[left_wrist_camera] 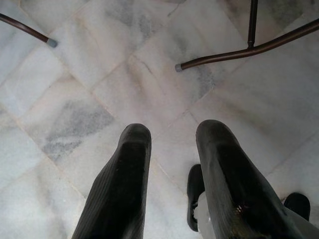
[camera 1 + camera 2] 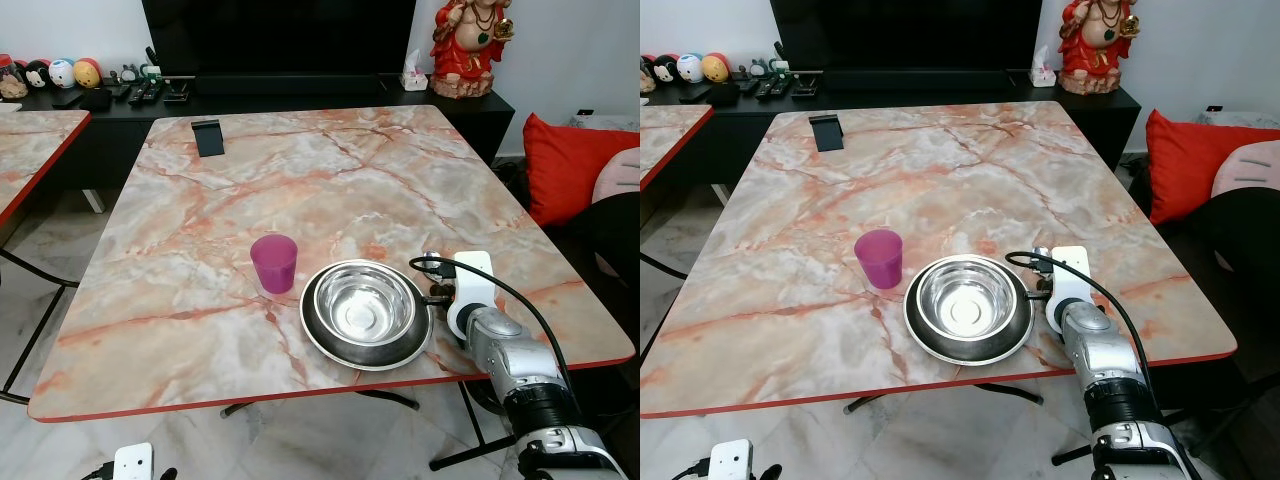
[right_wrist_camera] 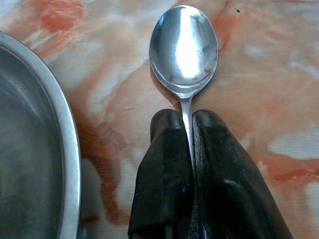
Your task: Setting the table
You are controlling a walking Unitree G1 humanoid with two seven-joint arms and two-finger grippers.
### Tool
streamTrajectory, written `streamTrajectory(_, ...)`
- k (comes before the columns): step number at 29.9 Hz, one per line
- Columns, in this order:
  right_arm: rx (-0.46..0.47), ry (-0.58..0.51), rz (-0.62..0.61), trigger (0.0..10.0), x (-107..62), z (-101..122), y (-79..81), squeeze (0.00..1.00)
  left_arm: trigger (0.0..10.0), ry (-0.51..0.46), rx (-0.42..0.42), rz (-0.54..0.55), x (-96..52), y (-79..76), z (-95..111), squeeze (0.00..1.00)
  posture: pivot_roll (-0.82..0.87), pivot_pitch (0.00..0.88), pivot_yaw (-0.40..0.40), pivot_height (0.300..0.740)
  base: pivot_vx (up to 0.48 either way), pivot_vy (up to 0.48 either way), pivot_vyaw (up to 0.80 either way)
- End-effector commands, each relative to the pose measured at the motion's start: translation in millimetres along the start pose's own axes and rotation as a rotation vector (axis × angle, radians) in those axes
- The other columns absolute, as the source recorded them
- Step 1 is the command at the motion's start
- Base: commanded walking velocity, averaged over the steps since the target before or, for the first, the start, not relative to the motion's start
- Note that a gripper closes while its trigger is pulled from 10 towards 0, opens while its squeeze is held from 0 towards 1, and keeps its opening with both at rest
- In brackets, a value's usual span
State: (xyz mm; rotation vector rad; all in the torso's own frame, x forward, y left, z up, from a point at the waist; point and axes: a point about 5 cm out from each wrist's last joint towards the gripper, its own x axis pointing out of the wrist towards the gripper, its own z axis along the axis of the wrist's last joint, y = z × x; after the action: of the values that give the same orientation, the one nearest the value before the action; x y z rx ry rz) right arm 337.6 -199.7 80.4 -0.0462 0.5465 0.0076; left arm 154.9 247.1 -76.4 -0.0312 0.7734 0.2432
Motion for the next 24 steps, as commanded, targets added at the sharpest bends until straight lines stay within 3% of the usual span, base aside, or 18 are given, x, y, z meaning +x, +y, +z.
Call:
streamTrajectory(1,0.008,0.011,-0.012,10.0,-1.6,-2.9,-2.9,0.0,10.0,0.026,-0.004,0.001,-1.3,0.3,-5.2,0.0,-0.03,0.0,-0.009,0.74,0.0,0.0,0.0)
streamTrajectory(24,-0.003,-0.008,-0.013,10.0,-6.2,-4.1,-7.0,0.0,10.0,0.046,-0.002,0.001,-1.9,1.2,-8.1,0.0,-0.04,0.0,-0.004,0.74,0.0,0.0,0.0)
